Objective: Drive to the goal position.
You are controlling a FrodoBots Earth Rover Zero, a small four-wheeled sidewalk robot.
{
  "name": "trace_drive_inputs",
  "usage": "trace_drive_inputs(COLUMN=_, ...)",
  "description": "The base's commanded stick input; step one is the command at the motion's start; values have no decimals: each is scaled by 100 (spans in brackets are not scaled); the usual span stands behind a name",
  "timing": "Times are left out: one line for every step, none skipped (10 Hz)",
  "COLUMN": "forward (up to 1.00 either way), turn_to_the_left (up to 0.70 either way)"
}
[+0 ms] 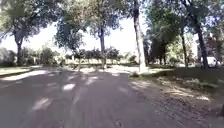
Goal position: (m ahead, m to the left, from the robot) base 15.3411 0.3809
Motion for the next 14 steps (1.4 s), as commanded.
trace_drive_inputs(forward=85, turn_to_the_left=0)
trace_drive_inputs(forward=85, turn_to_the_left=0)
trace_drive_inputs(forward=85, turn_to_the_left=0)
trace_drive_inputs(forward=85, turn_to_the_left=0)
trace_drive_inputs(forward=85, turn_to_the_left=0)
trace_drive_inputs(forward=85, turn_to_the_left=0)
trace_drive_inputs(forward=85, turn_to_the_left=0)
trace_drive_inputs(forward=85, turn_to_the_left=0)
trace_drive_inputs(forward=85, turn_to_the_left=0)
trace_drive_inputs(forward=85, turn_to_the_left=0)
trace_drive_inputs(forward=85, turn_to_the_left=0)
trace_drive_inputs(forward=85, turn_to_the_left=0)
trace_drive_inputs(forward=85, turn_to_the_left=0)
trace_drive_inputs(forward=85, turn_to_the_left=0)
